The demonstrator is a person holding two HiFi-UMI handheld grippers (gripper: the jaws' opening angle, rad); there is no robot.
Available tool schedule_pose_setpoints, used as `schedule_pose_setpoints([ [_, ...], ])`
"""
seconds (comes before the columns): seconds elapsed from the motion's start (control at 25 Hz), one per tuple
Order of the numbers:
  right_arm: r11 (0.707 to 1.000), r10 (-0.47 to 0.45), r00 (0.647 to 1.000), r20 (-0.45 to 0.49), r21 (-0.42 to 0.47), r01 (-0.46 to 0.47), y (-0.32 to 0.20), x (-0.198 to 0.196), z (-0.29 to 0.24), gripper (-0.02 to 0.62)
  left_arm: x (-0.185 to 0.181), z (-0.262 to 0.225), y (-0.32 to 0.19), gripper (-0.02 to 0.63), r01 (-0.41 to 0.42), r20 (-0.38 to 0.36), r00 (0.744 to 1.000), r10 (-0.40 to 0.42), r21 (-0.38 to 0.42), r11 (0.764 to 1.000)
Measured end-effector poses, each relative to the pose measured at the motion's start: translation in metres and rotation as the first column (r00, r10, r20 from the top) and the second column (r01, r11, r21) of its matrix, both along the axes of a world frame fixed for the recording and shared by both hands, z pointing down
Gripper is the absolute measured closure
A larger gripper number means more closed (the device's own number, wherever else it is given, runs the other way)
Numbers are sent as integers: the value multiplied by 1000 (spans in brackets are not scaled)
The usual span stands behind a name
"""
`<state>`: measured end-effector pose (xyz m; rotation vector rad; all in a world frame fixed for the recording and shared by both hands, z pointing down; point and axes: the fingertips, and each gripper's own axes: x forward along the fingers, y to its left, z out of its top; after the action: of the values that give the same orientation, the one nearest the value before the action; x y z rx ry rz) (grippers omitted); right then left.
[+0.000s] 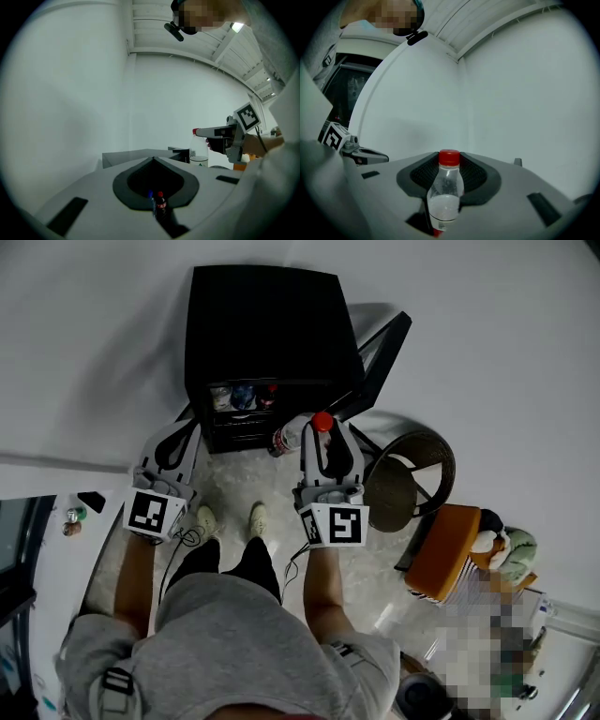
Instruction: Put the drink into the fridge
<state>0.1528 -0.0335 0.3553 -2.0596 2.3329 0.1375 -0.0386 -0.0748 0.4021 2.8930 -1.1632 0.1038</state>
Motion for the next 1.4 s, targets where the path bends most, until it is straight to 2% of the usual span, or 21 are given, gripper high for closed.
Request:
schedule_pose_setpoints([
  [0.56,998,-43,999,28,-42,44,-6,42,44,443,47,25,3,601,46,20,999,-45,-39,998],
  [0.8,997,-53,998,28,-51,54,-18,50,62,443,52,37,0,601,63,30,998,-61,-51,997],
  [1.0,996,-52,998,25,-69,54,-35,54,83,443,56,56,-8,601,69,66,996,-64,-66,995],
  [1.4,991,-28,1000,-5,-129,27,-67,59,142,443,60,86,-21,601,70,71,995,-64,-91,993],
])
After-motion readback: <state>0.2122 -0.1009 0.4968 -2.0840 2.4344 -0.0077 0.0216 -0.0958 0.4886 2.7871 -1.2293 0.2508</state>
